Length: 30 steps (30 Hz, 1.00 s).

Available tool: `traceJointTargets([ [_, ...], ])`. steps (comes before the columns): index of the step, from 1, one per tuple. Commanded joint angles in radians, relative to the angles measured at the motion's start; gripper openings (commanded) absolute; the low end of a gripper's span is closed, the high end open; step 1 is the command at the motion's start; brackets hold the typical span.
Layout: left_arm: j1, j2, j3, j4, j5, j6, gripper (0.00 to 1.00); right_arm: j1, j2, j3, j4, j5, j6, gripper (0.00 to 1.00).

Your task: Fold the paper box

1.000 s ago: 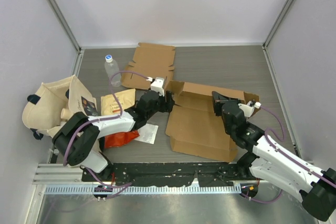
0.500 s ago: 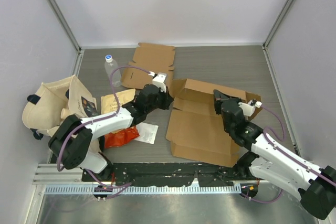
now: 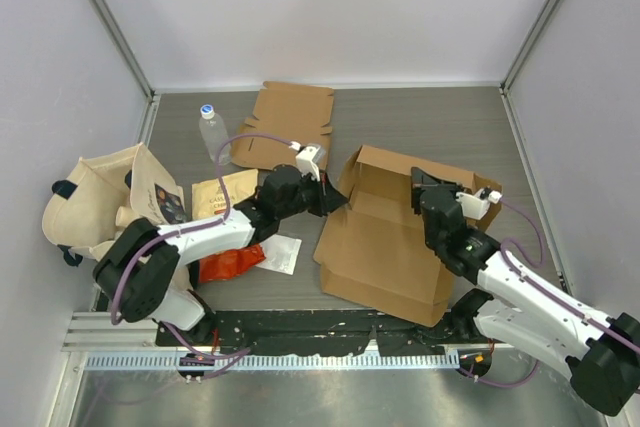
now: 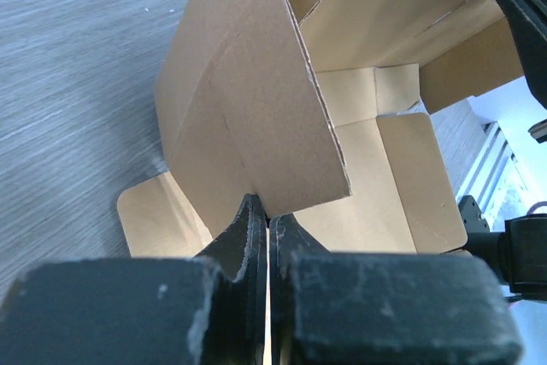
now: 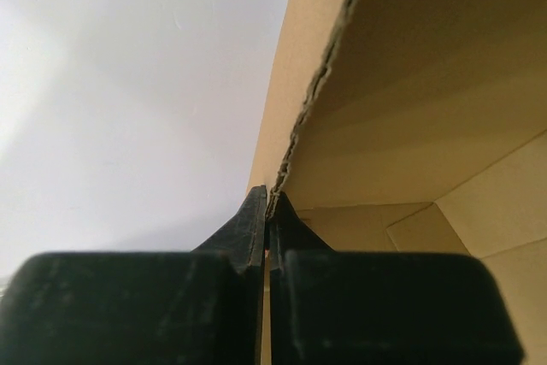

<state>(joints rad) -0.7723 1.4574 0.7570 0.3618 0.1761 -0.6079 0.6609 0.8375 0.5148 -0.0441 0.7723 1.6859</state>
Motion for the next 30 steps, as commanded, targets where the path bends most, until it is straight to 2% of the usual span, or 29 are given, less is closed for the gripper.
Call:
traceJointTargets([
  [1, -0.01, 0.034, -0.002, 0.218, 0.096, -0.018, 0.0, 0.009, -0.035, -0.018, -0.088, 0.004, -0.066, 0.01],
  [5, -0.039, 0.049, -0.039, 0.161, -0.01, 0.088, 0.0, 0.009, -0.051, -0.022, -0.126, -0.045, -0.146, 0.01],
  [6, -0.05, 0.05, -0.044, 0.148, -0.036, 0.112, 0.0, 0.008, -0.058, -0.024, -0.143, -0.05, -0.21, 0.01],
  [9, -0.077, 0.049, -0.058, 0.128, -0.076, 0.154, 0.02, 0.009, -0.121, -0.112, -0.035, -0.08, -0.328, 0.01],
  [11, -0.076, 0.031, -0.064, 0.123, -0.041, 0.154, 0.25, 0.009, -0.176, -0.154, 0.036, -0.096, -0.37, 0.01],
  [13, -0.078, -0.029, -0.106, 0.156, -0.012, 0.154, 0.46, 0.008, -0.199, -0.173, 0.038, -0.094, -0.384, 0.01],
  [14, -0.078, -0.057, -0.126, 0.161, -0.009, 0.154, 0.52, 0.008, -0.213, -0.171, 0.024, -0.085, -0.384, 0.01],
  [16, -0.076, -0.175, -0.191, 0.137, -0.047, 0.184, 0.71, 0.006, -0.224, -0.157, 0.003, -0.071, -0.381, 0.01],
  [18, -0.074, -0.259, -0.247, 0.102, -0.167, 0.211, 0.69, 0.003, -0.233, -0.138, -0.025, -0.059, -0.376, 0.01],
  [20, -0.071, -0.344, -0.272, 0.083, -0.262, 0.215, 0.58, 0.002, -0.235, -0.127, -0.03, -0.061, -0.376, 0.01],
  [22, -0.067, -0.316, -0.24, 0.022, -0.375, 0.208, 0.49, 0.0, -0.23, -0.119, -0.031, -0.067, -0.358, 0.01],
  [23, -0.065, -0.287, -0.207, -0.021, -0.413, 0.215, 0.47, -0.001, -0.221, -0.118, -0.031, -0.073, -0.351, 0.01],
  [27, -0.059, -0.079, -0.014, -0.092, -0.319, 0.359, 0.71, -0.007, -0.201, -0.114, -0.023, -0.096, -0.312, 0.01],
  [29, -0.059, 0.007, 0.04, -0.1, -0.242, 0.385, 0.72, -0.014, -0.19, -0.107, -0.016, -0.11, -0.287, 0.01],
  [30, -0.061, 0.023, 0.044, -0.031, -0.228, 0.405, 0.72, -0.014, -0.187, -0.105, -0.016, -0.117, -0.279, 0.01],
])
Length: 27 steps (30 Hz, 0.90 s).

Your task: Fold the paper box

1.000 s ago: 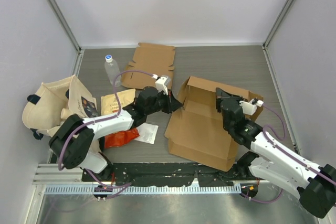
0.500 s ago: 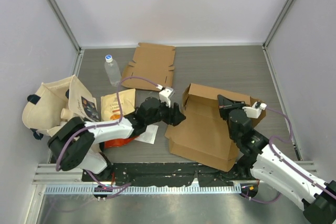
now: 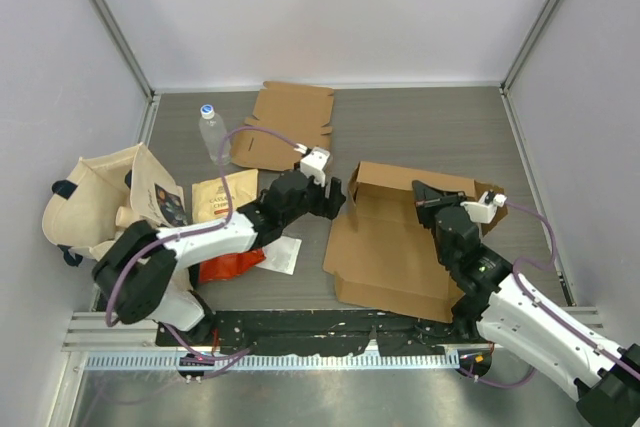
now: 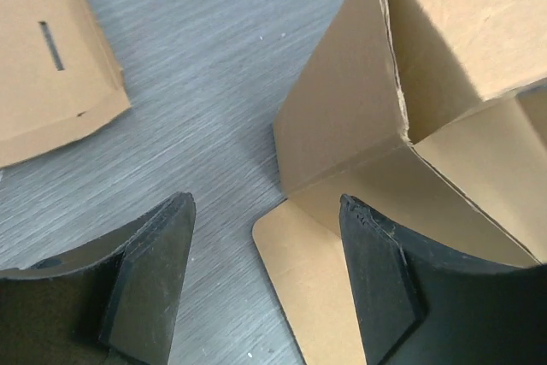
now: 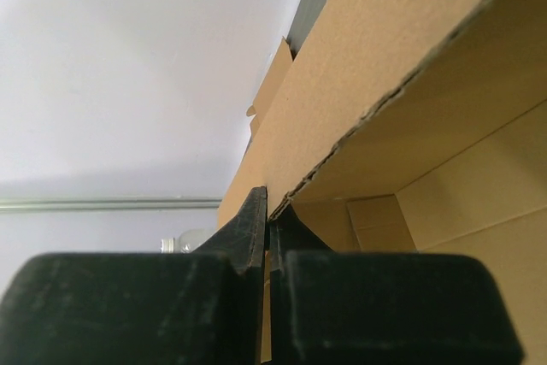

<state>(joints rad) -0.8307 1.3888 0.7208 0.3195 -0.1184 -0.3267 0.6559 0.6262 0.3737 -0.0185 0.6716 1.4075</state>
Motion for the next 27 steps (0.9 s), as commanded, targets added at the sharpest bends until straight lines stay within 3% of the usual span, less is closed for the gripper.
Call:
traceJointTargets([
  [1, -0.002, 0.104, 0.068, 0.07, 0.081, 0.13, 0.72, -0.01, 0.035, 0.037, -0.038, -0.02, 0.008, 0.01],
  [3, -0.004, 0.139, 0.037, 0.22, 0.103, 0.149, 0.72, -0.012, 0.047, 0.037, -0.038, -0.026, 0.05, 0.01],
  [6, -0.025, 0.164, 0.066, 0.233, 0.044, 0.144, 0.7, -0.013, 0.063, 0.034, -0.04, -0.046, 0.093, 0.01],
  [8, -0.031, 0.188, 0.074, 0.266, -0.028, 0.143, 0.61, -0.015, 0.067, 0.025, -0.04, -0.058, 0.119, 0.01],
  [9, -0.044, 0.223, 0.074, 0.332, -0.055, 0.147, 0.47, -0.013, 0.067, 0.019, -0.034, -0.06, 0.128, 0.01],
  [10, -0.053, 0.239, 0.074, 0.363, -0.07, 0.182, 0.43, -0.013, 0.067, 0.016, -0.022, -0.067, 0.142, 0.01],
  [13, -0.087, 0.286, 0.075, 0.43, -0.145, 0.225, 0.45, -0.013, 0.076, 0.007, -0.015, -0.084, 0.168, 0.01],
  [15, -0.091, 0.295, 0.048, 0.493, -0.194, 0.213, 0.57, -0.013, 0.076, 0.008, -0.021, -0.089, 0.169, 0.01],
  [17, -0.103, 0.299, 0.022, 0.545, -0.233, 0.227, 0.58, -0.013, 0.079, 0.004, -0.02, -0.098, 0.183, 0.01],
  [18, -0.111, 0.303, 0.022, 0.564, -0.324, 0.238, 0.52, -0.013, 0.084, -0.001, -0.018, -0.102, 0.194, 0.01],
  [24, -0.186, 0.414, 0.087, 0.69, -0.527, 0.357, 0.15, -0.013, 0.096, -0.002, -0.005, -0.106, 0.217, 0.01],
  [25, -0.192, 0.436, 0.107, 0.69, -0.568, 0.357, 0.14, -0.015, 0.096, 0.001, -0.006, -0.104, 0.223, 0.01],
  [27, -0.205, 0.447, 0.114, 0.691, -0.569, 0.342, 0.26, -0.013, 0.105, 0.004, -0.015, -0.112, 0.257, 0.01],
])
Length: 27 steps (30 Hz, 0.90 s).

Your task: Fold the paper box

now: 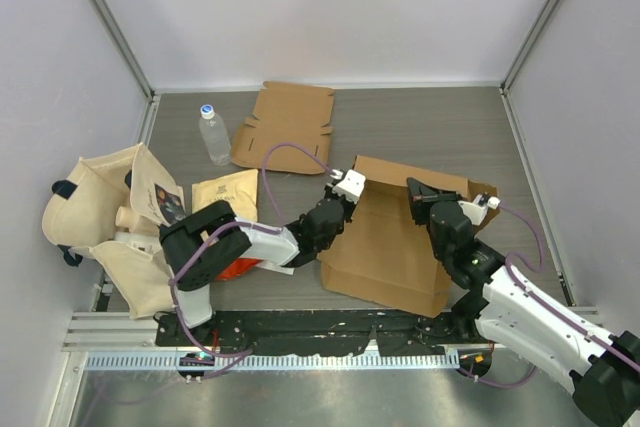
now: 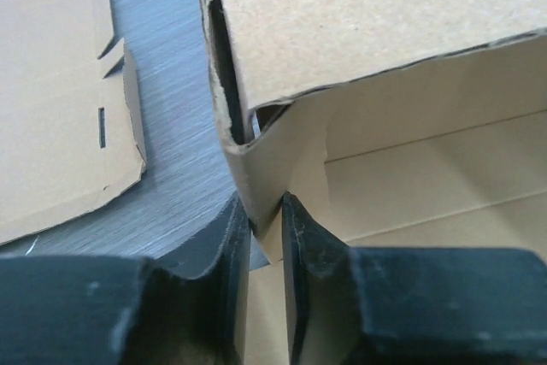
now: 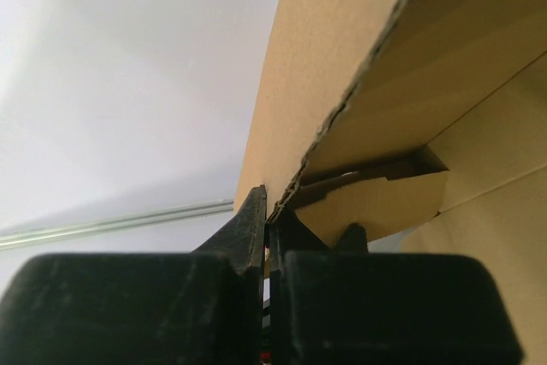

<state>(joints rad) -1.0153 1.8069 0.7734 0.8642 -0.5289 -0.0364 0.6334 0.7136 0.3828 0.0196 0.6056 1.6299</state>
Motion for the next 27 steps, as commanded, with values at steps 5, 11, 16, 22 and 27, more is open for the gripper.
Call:
traceJointTargets([
  [5, -0.02, 0.069, 0.056, 0.237, -0.187, 0.081, 0.44, 0.009, 0.035, 0.004, -0.069, -0.064, 0.079, 0.01],
  [11, -0.035, 0.146, 0.174, 0.21, -0.438, 0.174, 0.0, 0.009, 0.067, 0.018, -0.078, -0.076, 0.183, 0.01],
  [16, -0.04, 0.235, 0.236, 0.209, -0.595, 0.245, 0.0, 0.015, 0.106, 0.076, -0.092, -0.078, 0.217, 0.01],
  [22, -0.022, 0.112, 0.084, 0.183, -0.24, 0.083, 0.35, 0.015, 0.118, 0.08, -0.075, -0.06, 0.205, 0.01],
  [27, 0.003, 0.097, 0.087, 0.127, -0.186, 0.032, 0.29, 0.015, 0.09, 0.084, -0.09, -0.047, 0.185, 0.01],
])
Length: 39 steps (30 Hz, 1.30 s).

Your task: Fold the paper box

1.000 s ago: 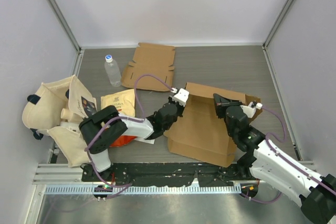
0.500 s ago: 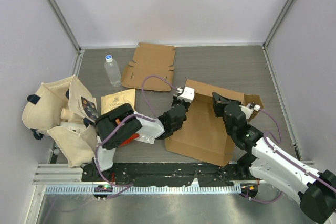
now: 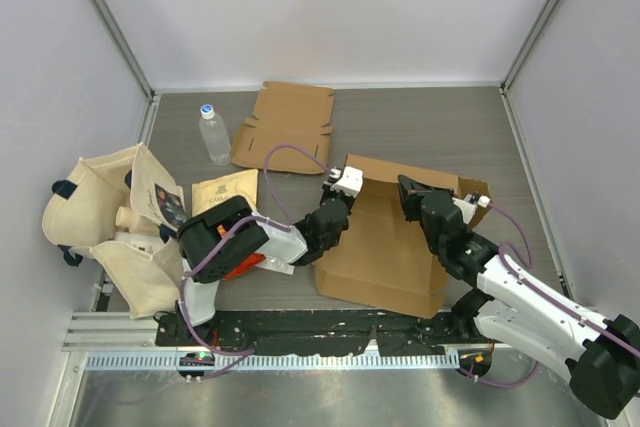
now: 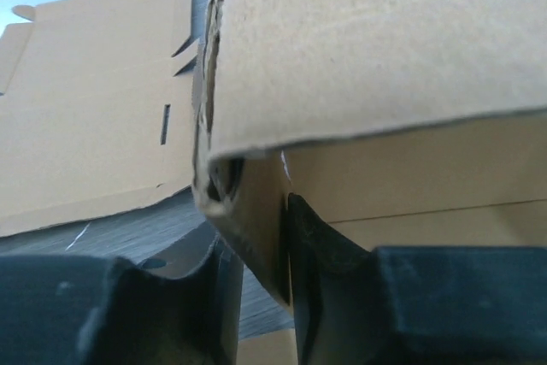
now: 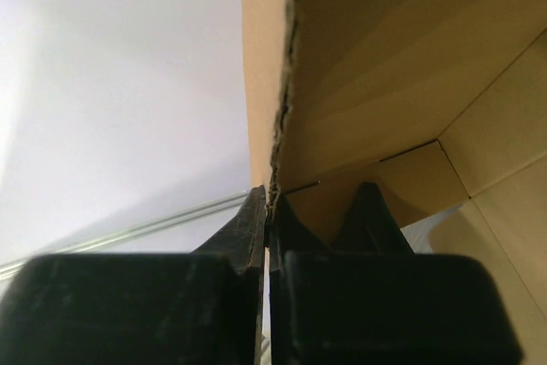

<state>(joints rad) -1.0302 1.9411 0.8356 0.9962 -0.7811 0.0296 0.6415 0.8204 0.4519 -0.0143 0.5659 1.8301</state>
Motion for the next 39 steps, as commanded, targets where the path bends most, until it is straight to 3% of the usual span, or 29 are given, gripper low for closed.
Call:
traceJointTargets([
  [1, 0.018, -0.013, 0.036, -0.002, 0.043, -0.034, 0.18, 0.007, -0.015, 0.016, -0.058, -0.014, -0.012, 0.01],
  [3, 0.01, 0.008, 0.078, -0.016, -0.019, -0.005, 0.0, 0.009, -0.004, 0.004, -0.043, -0.032, 0.004, 0.01],
  [6, -0.002, 0.073, 0.131, 0.004, -0.184, 0.061, 0.0, 0.014, 0.008, -0.027, 0.002, -0.025, -0.018, 0.01],
  [9, -0.001, 0.065, 0.085, 0.05, -0.124, 0.035, 0.0, 0.014, 0.013, -0.061, 0.063, 0.005, -0.113, 0.01],
  [10, -0.004, 0.036, 0.062, 0.0, -0.086, -0.012, 0.06, 0.014, 0.017, -0.07, 0.083, 0.02, -0.135, 0.01],
  [11, -0.004, -0.035, 0.034, -0.023, -0.031, -0.058, 0.19, 0.014, 0.022, -0.079, 0.135, 0.022, -0.15, 0.01],
  [12, -0.002, -0.094, -0.043, -0.072, 0.014, -0.094, 0.43, 0.014, 0.028, -0.093, 0.158, 0.023, -0.175, 0.01],
  [14, -0.002, -0.203, -0.125, -0.132, 0.156, -0.215, 0.55, 0.014, 0.049, -0.097, 0.21, 0.032, -0.198, 0.01],
  [15, -0.002, -0.325, -0.185, -0.218, 0.189, -0.238, 0.66, 0.012, 0.055, -0.093, 0.221, 0.031, -0.204, 0.01],
  [20, 0.039, -0.718, -0.289, -0.516, 0.437, -0.459, 0.76, 0.012, 0.075, -0.062, 0.232, 0.031, -0.291, 0.01],
  [21, 0.06, -0.799, -0.276, -0.631, 0.472, -0.5, 0.83, 0.012, 0.074, -0.056, 0.232, 0.029, -0.307, 0.01],
  [24, 0.243, -0.811, -0.167, -0.775, 0.717, -0.667, 0.94, 0.007, 0.077, -0.056, 0.237, 0.019, -0.341, 0.01],
  [26, 0.336, -0.74, -0.078, -0.794, 0.807, -0.721, 0.95, 0.007, 0.082, -0.061, 0.246, 0.009, -0.345, 0.01],
  [29, 0.396, -0.608, 0.047, -0.834, 0.888, -0.751, 0.96, 0.007, 0.095, -0.071, 0.267, -0.004, -0.35, 0.01],
  [32, 0.426, -0.515, 0.091, -0.763, 0.976, -0.783, 0.91, 0.007, 0.105, -0.081, 0.284, -0.009, -0.354, 0.01],
  [35, 0.426, -0.449, 0.099, -0.656, 1.011, -0.795, 0.84, 0.007, 0.12, -0.073, 0.29, -0.017, -0.362, 0.01],
  [38, 0.426, -0.41, 0.108, -0.674, 1.029, -0.784, 0.71, 0.007, 0.146, -0.07, 0.318, -0.04, -0.368, 0.01],
  [39, 0.426, -0.4, 0.1, -0.663, 1.031, -0.784, 0.63, 0.007, 0.154, -0.061, 0.318, -0.049, -0.371, 0.01],
])
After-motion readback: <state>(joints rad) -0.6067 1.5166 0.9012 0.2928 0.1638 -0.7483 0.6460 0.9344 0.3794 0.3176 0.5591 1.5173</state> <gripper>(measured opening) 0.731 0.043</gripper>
